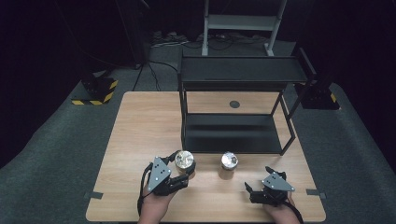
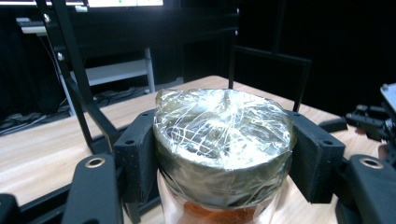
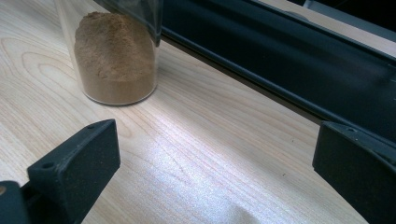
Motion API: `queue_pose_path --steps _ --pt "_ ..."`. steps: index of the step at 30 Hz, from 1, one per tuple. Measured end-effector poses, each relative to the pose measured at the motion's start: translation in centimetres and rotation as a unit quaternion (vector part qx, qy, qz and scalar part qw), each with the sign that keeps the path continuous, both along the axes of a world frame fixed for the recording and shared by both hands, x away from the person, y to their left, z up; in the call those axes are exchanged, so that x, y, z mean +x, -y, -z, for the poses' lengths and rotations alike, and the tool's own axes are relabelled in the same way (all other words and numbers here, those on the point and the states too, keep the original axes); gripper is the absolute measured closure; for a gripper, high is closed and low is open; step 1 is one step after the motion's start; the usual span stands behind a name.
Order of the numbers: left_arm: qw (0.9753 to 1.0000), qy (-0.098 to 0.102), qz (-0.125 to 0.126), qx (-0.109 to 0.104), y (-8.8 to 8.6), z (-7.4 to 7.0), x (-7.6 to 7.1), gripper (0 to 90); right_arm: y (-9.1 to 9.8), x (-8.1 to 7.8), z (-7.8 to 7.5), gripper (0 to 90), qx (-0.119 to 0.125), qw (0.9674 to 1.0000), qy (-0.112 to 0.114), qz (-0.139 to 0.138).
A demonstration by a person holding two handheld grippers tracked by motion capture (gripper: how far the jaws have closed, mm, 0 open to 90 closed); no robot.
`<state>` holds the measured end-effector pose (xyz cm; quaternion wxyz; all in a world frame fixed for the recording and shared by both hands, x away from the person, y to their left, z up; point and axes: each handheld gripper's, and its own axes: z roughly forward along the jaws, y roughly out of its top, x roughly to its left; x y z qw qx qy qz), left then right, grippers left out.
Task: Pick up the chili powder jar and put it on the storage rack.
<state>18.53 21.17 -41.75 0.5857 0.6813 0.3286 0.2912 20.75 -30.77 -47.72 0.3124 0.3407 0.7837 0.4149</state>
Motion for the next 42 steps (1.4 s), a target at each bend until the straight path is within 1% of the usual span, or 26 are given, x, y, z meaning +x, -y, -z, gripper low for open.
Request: queue_pose_path --steps 1,5,6,8,9,11,13,14,19,20,21,23,24,28,38,39,41,42 --pt "1.0000 0.000 0.000 0.000 0.0 0.0 0.0 34.5 0.0 0.0 0.0 0.0 0.000 1.0000 0.000 0.000" --pt "1.0000 0.006 0.000 -0.003 0.2 -0.7 0.6 34.5 0.0 0.0 0.0 0.0 0.000 1.0000 0.000 -0.002" --pt "1.0000 0.008 -0.001 -0.005 0.3 -1.1 0.9 34.5 0.0 0.0 0.0 0.0 0.000 1.0000 0.000 -0.002" --pt "0.9999 0.008 0.000 -0.007 0.3 -1.3 1.1 34.5 0.1 0.0 0.0 0.0 0.001 1.0000 0.000 -0.002" --pt "0.9999 0.012 -0.001 -0.009 0.4 -1.7 1.4 34.5 0.1 0.0 0.0 0.0 0.001 1.0000 -0.001 -0.001" --pt "0.9999 0.013 0.000 -0.009 0.5 -1.9 1.5 34.5 0.1 0.0 0.0 0.0 0.002 1.0000 -0.001 -0.001" --pt "0.9998 0.016 0.002 -0.010 0.7 -2.4 1.9 34.5 0.1 0.0 0.0 0.0 0.001 1.0000 0.000 -0.001" --pt "0.9998 0.016 0.002 -0.010 0.7 -2.4 1.9 34.5 0.1 0.0 0.0 0.0 0.001 1.0000 0.000 -0.001" --pt "0.9997 0.020 0.001 -0.010 0.9 -3.4 2.7 34.5 0.1 0.0 0.0 0.0 0.002 1.0000 0.000 -0.001" --pt "0.9997 0.023 0.000 -0.013 1.0 -3.7 3.0 34.5 0.1 0.0 0.0 0.0 0.003 1.0000 0.000 0.000" --pt "0.9997 0.023 0.000 -0.013 1.0 -3.7 3.0 34.5 0.1 0.0 0.0 0.0 0.003 1.0000 0.000 0.000" --pt "0.9995 0.029 0.000 -0.012 1.1 -4.3 3.4 34.5 0.1 0.0 0.0 0.0 0.003 1.0000 -0.001 0.000" --pt "0.9995 0.029 0.000 -0.012 1.1 -4.3 3.4 34.5 0.1 0.0 0.0 0.0 0.003 1.0000 -0.001 0.000" --pt "0.9993 0.033 -0.001 -0.017 1.3 -5.0 4.0 34.5 0.1 0.0 0.0 0.0 0.001 1.0000 0.000 -0.001" --pt "0.9988 0.047 -0.003 -0.014 1.6 -6.3 4.7 34.5 0.2 0.0 0.0 0.0 0.003 1.0000 -0.001 -0.002" --pt "0.9987 0.048 -0.004 -0.018 1.6 -6.4 4.7 34.5 0.2 0.0 0.0 0.0 0.003 1.0000 -0.001 -0.002" --pt "0.9985 0.051 -0.004 -0.018 1.6 -6.7 4.9 34.6 0.2 0.0 0.0 0.0 0.004 1.0000 -0.001 -0.002" --pt "0.9984 0.052 -0.005 -0.021 1.6 -6.8 4.9 34.6 0.2 0.0 0.0 0.0 0.004 1.0000 -0.001 -0.002"
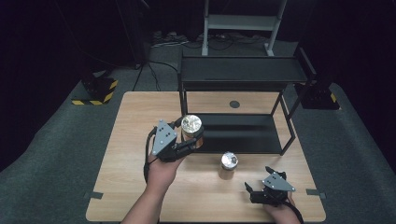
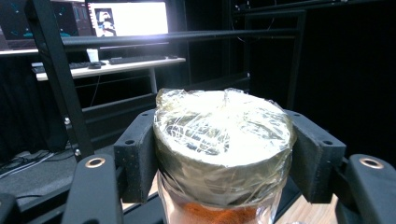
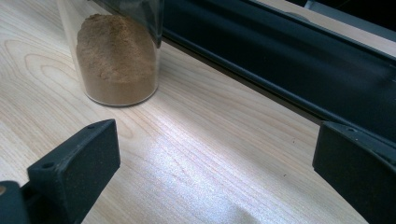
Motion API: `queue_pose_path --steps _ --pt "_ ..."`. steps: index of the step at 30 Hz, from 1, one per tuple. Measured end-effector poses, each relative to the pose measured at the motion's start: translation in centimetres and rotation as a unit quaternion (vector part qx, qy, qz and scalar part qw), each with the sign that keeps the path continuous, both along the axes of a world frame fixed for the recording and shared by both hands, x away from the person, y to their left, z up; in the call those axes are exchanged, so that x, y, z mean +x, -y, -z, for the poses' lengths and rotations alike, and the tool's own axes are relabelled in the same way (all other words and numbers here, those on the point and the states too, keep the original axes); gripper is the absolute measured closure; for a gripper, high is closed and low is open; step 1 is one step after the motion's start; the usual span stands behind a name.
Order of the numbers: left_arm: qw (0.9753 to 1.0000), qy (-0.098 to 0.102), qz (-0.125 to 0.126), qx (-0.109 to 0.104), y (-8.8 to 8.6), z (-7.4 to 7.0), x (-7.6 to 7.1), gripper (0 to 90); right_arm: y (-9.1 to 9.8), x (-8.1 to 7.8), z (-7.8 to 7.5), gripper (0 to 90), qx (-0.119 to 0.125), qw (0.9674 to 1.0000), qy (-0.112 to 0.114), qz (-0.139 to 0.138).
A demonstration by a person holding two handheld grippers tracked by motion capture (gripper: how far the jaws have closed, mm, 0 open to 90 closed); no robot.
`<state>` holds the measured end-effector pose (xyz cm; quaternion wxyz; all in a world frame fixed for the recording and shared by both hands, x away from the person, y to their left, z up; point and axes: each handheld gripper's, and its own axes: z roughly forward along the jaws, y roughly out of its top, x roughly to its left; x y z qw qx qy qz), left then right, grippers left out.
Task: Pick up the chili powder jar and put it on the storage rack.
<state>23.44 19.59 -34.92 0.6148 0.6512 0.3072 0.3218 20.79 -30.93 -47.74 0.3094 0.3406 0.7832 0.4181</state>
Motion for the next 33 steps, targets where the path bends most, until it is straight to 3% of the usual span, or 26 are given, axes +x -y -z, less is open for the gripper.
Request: queue_pose_path --steps 21,33 --pt "0.9991 0.038 -0.012 -0.016 0.4 -4.5 1.7 34.6 0.1 0.0 0.0 0.0 0.003 1.0000 0.000 -0.002" --pt "0.9983 0.049 -0.017 -0.026 0.7 -6.9 2.8 34.6 0.1 0.0 0.0 0.0 0.003 1.0000 0.000 -0.001"
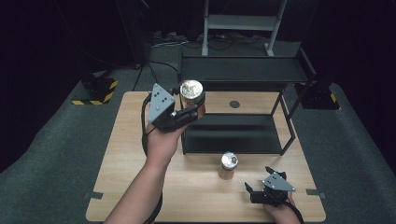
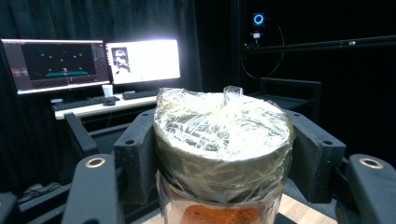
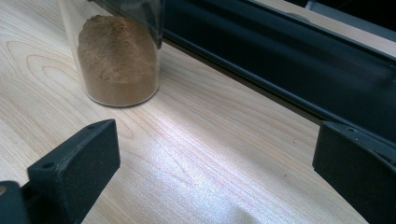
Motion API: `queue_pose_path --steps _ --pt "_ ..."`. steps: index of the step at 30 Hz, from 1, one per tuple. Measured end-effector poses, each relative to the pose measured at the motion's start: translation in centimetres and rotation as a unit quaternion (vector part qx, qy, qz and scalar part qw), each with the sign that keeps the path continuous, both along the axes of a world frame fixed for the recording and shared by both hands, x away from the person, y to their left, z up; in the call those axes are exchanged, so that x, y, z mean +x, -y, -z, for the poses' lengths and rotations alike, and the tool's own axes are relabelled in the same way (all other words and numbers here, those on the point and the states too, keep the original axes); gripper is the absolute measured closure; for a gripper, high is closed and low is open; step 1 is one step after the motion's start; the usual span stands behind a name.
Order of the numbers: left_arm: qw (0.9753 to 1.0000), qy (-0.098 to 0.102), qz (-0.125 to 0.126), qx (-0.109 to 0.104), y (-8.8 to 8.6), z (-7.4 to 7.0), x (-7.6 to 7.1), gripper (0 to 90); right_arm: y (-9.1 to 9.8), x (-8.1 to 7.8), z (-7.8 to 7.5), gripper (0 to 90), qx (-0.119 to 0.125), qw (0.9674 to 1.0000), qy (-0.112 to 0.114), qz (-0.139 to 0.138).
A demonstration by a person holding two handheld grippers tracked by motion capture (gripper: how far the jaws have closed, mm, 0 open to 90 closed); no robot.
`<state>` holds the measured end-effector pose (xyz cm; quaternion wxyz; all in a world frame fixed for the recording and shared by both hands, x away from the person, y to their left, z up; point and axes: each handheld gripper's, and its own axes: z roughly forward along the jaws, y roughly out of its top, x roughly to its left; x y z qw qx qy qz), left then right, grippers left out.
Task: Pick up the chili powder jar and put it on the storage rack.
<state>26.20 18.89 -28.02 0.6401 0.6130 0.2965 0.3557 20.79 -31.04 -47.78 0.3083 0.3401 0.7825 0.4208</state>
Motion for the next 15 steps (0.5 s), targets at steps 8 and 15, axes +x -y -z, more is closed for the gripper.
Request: queue_pose_path --steps 8,15 --pt "0.9999 0.007 -0.007 -0.007 0.3 -1.7 0.8 34.6 0.1 0.0 0.0 0.0 0.003 1.0000 0.000 0.000" --pt "0.9999 0.013 -0.011 0.000 1.1 -2.6 1.6 34.6 0.2 0.0 0.0 0.0 0.006 1.0000 -0.001 0.001"
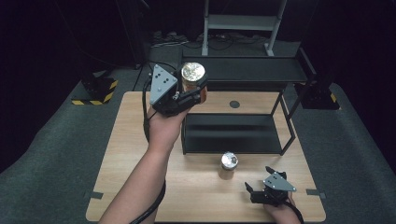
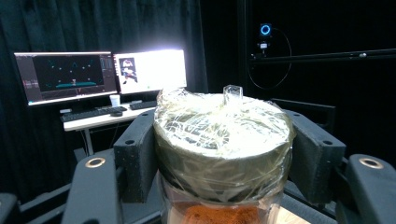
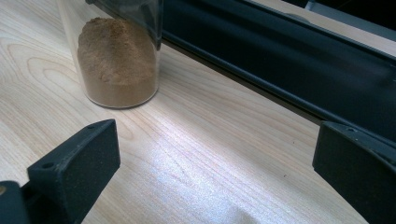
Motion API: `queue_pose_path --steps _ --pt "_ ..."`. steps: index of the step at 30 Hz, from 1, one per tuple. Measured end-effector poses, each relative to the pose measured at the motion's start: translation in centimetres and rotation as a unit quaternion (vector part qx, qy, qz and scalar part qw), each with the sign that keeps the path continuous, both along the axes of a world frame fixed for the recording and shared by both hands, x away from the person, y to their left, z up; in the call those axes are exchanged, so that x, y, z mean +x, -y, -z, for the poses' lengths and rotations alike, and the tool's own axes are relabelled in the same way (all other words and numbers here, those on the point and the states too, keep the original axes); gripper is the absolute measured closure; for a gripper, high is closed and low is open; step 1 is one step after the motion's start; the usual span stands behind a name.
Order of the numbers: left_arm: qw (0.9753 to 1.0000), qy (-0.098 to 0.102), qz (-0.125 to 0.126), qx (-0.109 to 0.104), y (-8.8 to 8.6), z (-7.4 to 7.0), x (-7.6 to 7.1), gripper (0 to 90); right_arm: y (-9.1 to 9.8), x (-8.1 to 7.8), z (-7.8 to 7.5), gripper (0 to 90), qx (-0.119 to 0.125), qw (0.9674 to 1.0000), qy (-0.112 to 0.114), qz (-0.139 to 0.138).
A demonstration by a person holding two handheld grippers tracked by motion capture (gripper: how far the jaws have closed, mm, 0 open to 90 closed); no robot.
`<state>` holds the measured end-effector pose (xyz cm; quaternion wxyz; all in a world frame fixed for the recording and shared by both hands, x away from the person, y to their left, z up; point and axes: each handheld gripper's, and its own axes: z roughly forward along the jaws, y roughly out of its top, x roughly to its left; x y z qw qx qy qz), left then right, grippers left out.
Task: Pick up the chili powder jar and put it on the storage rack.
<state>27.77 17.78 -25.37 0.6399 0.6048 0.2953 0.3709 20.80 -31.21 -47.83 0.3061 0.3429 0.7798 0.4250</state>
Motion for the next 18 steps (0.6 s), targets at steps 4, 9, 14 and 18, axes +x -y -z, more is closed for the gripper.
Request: queue_pose_path --steps 4,9,14,18 --pt "1.0000 0.000 -0.003 0.002 0.5 -0.3 0.6 34.6 0.1 0.0 0.1 0.0 0.003 1.0000 0.001 0.000" --pt "1.0000 -0.002 -0.008 0.001 1.1 -0.7 1.6 34.6 0.1 0.0 0.0 0.0 0.005 1.0000 -0.001 0.000" --pt "0.9999 -0.001 -0.014 0.004 1.6 -1.0 2.5 34.6 0.3 0.0 0.1 0.0 0.008 1.0000 0.000 0.000" --pt "0.9998 0.000 -0.019 0.007 2.0 -1.3 3.1 34.6 0.3 0.0 0.1 0.0 0.011 0.9999 -0.002 0.001"
